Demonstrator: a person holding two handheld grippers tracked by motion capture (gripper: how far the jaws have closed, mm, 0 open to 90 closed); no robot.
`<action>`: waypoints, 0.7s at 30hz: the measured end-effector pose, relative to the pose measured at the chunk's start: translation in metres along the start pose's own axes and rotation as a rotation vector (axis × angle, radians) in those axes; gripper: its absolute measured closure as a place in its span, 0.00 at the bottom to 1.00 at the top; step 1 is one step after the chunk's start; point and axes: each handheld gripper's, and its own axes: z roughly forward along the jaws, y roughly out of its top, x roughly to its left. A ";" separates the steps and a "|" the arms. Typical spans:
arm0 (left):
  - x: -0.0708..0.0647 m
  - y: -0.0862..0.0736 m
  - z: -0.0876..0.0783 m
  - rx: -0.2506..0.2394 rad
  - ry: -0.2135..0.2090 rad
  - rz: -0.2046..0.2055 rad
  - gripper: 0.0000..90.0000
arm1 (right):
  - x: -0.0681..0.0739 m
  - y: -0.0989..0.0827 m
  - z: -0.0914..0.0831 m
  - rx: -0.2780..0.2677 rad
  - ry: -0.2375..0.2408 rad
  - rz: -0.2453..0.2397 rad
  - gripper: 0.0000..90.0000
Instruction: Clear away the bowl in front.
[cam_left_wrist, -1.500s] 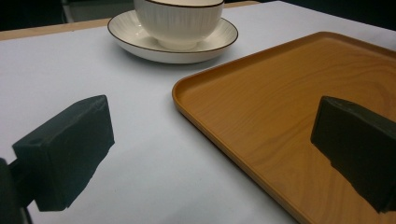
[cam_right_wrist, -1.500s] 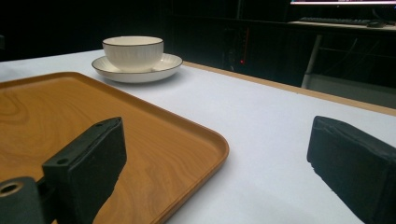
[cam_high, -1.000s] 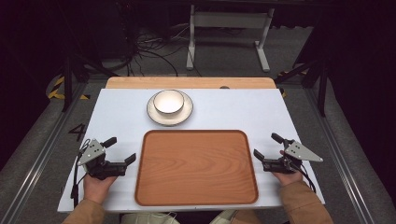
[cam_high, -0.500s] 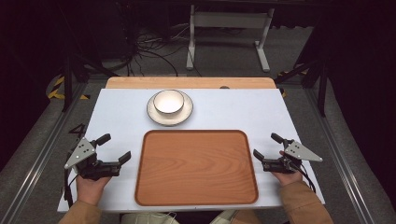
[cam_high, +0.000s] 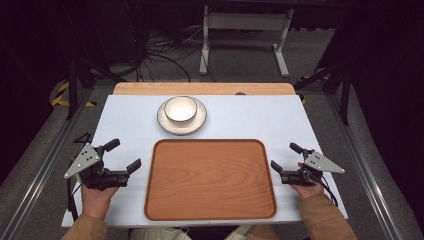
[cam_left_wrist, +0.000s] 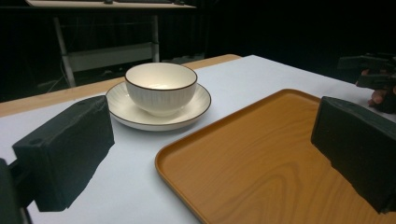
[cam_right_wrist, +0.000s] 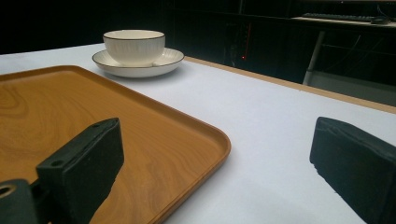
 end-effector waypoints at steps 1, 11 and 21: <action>0.001 0.000 0.000 -0.004 0.005 -0.003 0.00 | 0.000 0.000 0.000 0.000 0.000 0.000 0.04; 0.003 0.003 0.003 -0.003 0.009 -0.002 0.00 | 0.000 0.000 0.000 0.005 -0.003 -0.003 0.04; 0.009 0.014 0.018 0.013 -0.013 -0.013 0.00 | 0.001 0.000 0.001 0.013 -0.004 -0.007 0.04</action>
